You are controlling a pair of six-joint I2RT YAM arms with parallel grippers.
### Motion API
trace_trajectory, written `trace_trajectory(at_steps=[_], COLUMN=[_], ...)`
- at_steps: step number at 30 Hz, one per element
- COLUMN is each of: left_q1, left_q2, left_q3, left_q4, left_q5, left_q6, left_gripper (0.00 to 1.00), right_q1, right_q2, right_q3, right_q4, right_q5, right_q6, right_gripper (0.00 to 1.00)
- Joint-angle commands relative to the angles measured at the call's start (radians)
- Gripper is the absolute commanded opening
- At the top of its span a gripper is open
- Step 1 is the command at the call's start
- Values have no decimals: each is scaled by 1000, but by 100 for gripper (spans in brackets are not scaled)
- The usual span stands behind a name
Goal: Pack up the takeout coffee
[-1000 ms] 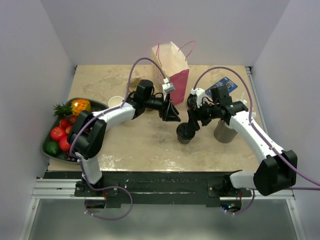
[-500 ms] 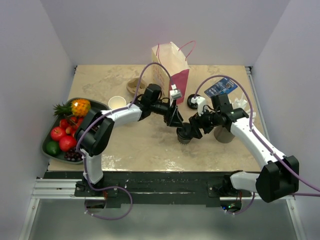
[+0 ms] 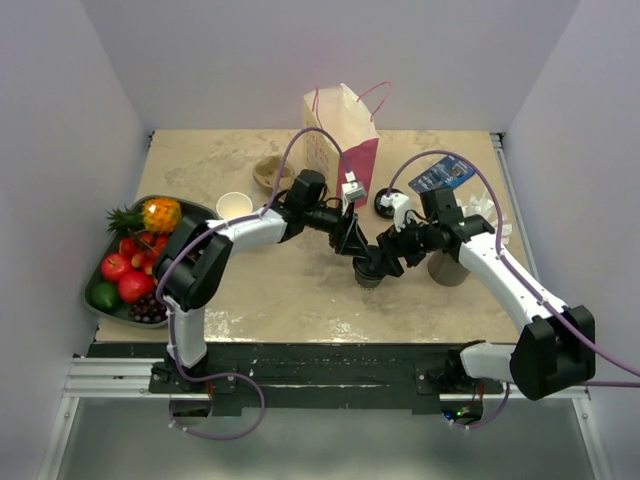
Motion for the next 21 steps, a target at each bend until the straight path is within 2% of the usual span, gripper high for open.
trace_trajectory(at_steps=[1, 13, 21], left_q1=[-1, -2, -1], left_q2=[24, 52, 66], left_q3=[44, 30, 31], left_q4=[14, 66, 80], left_q5=[7, 13, 28], left_q6=[19, -32, -49], left_gripper=[64, 60, 58], right_q1=[2, 4, 2], right_q2=[8, 35, 12], right_q3=[18, 8, 70], right_q4=[4, -20, -71], right_q5=[26, 91, -17], right_q6=[-13, -59, -101], right_gripper=[76, 75, 78])
